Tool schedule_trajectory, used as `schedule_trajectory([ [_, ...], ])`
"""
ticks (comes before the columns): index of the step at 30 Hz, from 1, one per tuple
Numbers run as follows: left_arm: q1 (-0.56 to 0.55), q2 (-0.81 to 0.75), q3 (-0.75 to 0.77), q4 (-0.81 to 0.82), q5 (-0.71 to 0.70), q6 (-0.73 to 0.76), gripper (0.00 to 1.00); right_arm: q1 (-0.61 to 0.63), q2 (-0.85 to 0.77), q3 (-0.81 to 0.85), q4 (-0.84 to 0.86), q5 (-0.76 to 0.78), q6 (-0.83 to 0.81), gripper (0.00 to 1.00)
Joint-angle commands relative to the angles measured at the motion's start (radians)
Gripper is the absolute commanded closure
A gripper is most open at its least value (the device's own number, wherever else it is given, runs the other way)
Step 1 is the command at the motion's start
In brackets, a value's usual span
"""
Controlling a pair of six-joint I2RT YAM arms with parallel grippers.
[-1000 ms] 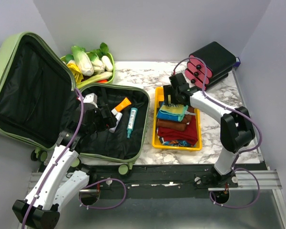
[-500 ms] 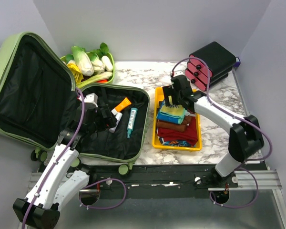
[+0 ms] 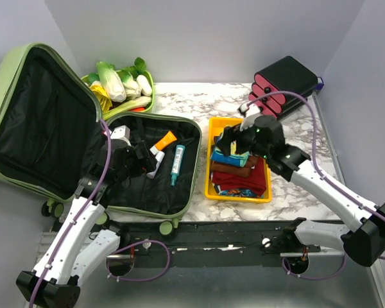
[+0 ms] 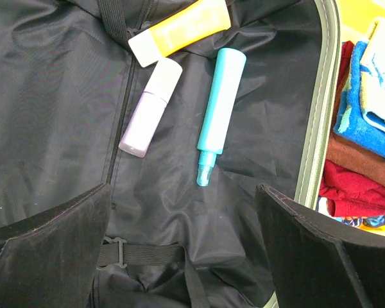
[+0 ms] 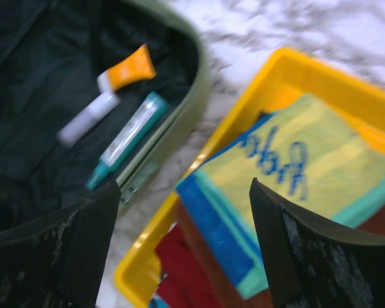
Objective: Open, take out, and arrange the luggage
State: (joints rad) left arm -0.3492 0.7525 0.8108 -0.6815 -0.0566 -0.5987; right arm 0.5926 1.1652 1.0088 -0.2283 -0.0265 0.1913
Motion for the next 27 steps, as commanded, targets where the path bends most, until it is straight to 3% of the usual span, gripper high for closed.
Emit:
schedule_trajectory([
  [1,-0.001,-0.021,-0.007,0.005,0.006,-0.006,0.01,0.122,0.017,-0.068,0.003,-0.118,0.065,0.12],
  [6,-0.001,-0.016,-0.012,0.002,-0.002,-0.012,0.01,0.245,0.079,-0.118,0.012,0.012,0.192,0.27],
  [11,-0.001,-0.013,-0.012,-0.003,-0.002,-0.013,0.01,0.276,0.177,-0.099,-0.062,0.158,0.263,0.37],
  [19,0.001,-0.008,-0.013,0.007,0.003,-0.016,0.01,0.289,0.346,-0.029,-0.048,0.230,0.315,0.39],
  [27,-0.001,-0.018,-0.019,0.005,-0.002,-0.023,0.01,0.314,0.523,0.037,-0.092,0.361,0.444,0.49],
])
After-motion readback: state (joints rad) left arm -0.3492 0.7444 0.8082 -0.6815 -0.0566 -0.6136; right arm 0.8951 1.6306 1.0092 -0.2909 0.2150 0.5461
